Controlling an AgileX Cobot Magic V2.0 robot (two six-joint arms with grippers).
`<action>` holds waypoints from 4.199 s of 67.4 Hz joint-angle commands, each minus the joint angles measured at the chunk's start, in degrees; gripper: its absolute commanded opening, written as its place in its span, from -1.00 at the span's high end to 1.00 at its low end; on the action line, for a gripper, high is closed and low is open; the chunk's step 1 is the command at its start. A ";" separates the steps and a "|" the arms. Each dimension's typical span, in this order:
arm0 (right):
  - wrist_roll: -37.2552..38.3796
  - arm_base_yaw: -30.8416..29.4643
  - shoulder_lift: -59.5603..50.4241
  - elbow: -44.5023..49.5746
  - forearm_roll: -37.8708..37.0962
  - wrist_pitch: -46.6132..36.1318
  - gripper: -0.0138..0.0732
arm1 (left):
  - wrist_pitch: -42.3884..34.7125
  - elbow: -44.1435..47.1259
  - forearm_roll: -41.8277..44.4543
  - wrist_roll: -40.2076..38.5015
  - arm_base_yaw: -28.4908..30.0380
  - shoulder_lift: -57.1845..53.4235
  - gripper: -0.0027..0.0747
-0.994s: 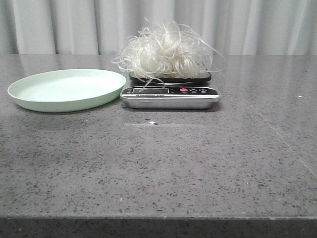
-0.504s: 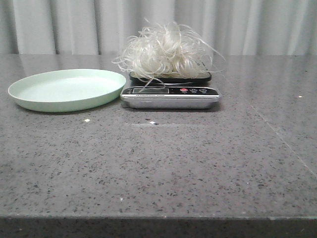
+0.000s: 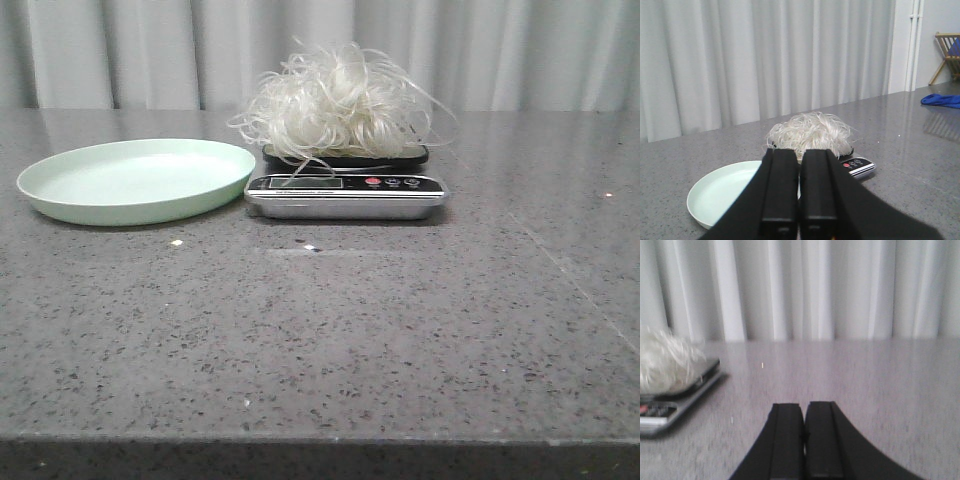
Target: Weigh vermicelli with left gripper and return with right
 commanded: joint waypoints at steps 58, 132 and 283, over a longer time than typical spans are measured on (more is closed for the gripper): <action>-1.05 9.70 44.94 -44.07 -0.63 18.86 -0.28 | -5.29 -1.34 -0.12 -0.20 -0.04 0.68 0.60; 1.45 23.80 118.83 -130.14 4.80 81.94 -0.02 | -5.29 -1.34 -0.12 -0.20 -0.04 0.68 0.60; -1.95 29.28 75.23 -95.69 -0.97 56.46 -0.66 | -5.29 -1.34 -0.12 -0.20 -0.04 0.68 0.60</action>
